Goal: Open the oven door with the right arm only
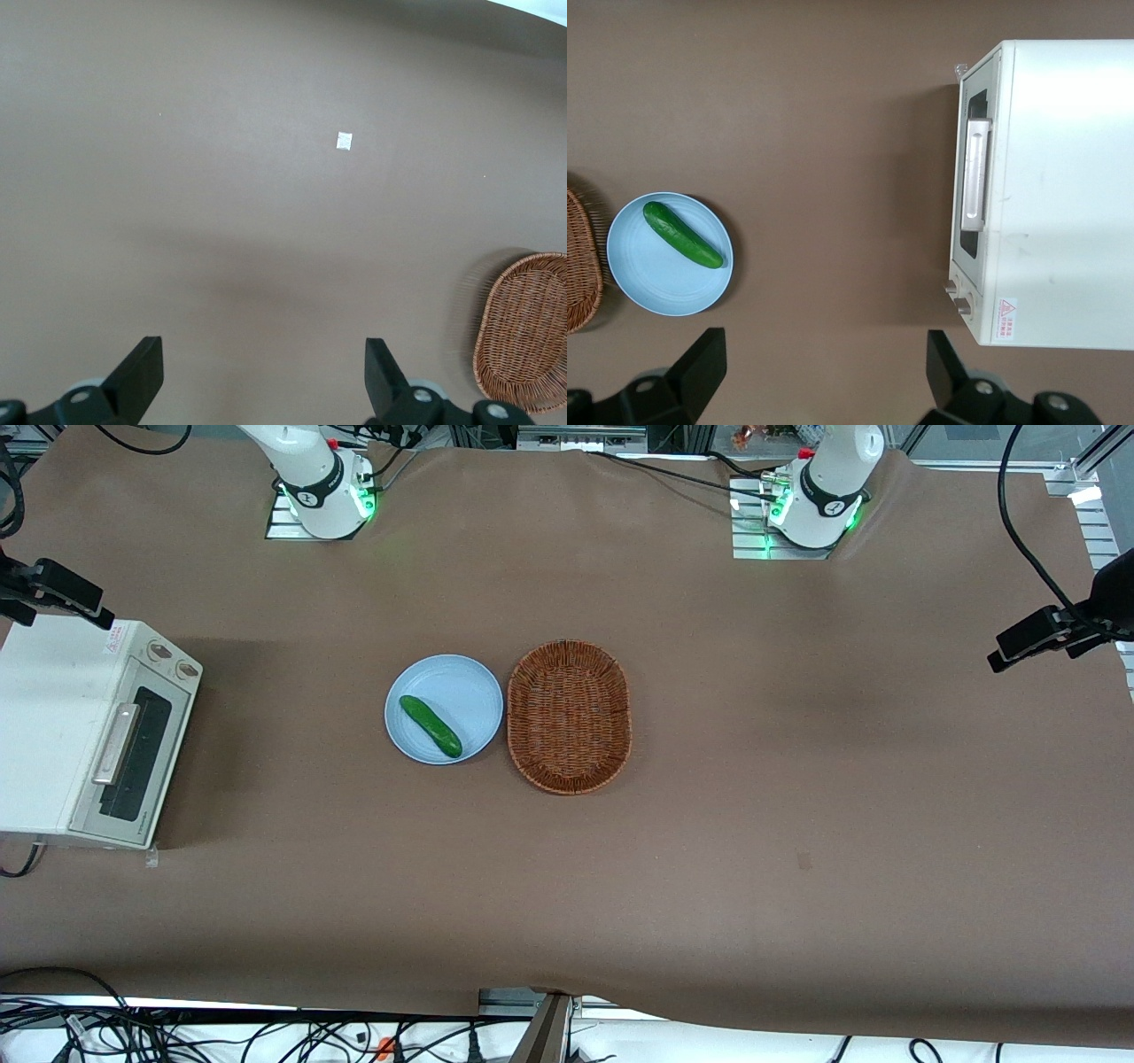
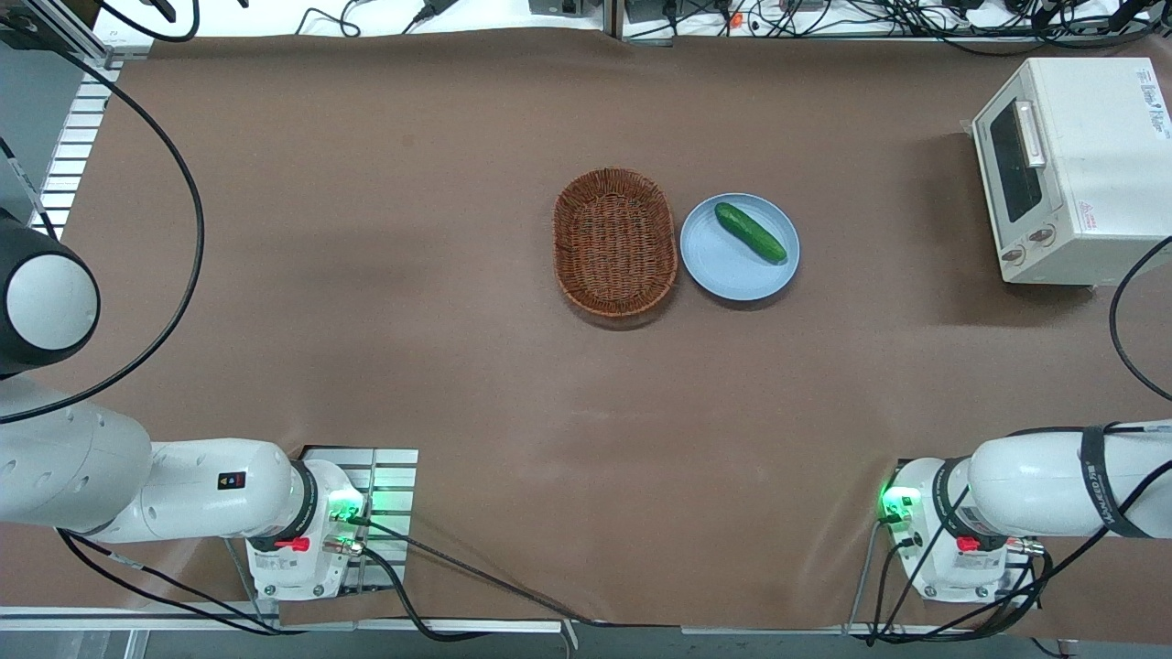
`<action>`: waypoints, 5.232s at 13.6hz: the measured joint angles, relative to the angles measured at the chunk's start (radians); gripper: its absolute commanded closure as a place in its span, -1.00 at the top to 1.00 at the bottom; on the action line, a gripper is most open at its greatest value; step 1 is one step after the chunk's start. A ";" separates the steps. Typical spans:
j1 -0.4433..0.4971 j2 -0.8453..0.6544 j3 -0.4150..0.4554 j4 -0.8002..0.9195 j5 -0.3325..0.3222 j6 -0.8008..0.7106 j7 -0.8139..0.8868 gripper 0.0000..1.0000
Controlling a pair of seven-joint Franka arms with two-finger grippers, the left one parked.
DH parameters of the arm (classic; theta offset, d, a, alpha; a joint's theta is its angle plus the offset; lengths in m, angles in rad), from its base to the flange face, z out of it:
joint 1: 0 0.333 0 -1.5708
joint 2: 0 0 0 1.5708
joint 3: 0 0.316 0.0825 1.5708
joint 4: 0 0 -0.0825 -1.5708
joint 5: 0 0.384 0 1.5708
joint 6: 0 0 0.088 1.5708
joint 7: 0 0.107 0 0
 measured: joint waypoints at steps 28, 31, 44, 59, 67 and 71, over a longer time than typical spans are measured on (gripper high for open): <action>-0.011 0.110 0.003 -0.012 -0.165 0.003 -0.019 -1.00; -0.006 0.180 0.007 -0.024 -0.343 0.091 -0.016 -1.00; 0.035 0.387 -0.012 -0.151 -0.623 0.329 0.327 -1.00; 0.035 0.437 -0.029 -0.164 -0.650 0.363 0.384 -1.00; 0.040 0.436 0.003 -0.165 -0.573 0.363 0.386 -1.00; 0.046 0.452 0.047 -0.185 -0.502 0.377 0.399 -1.00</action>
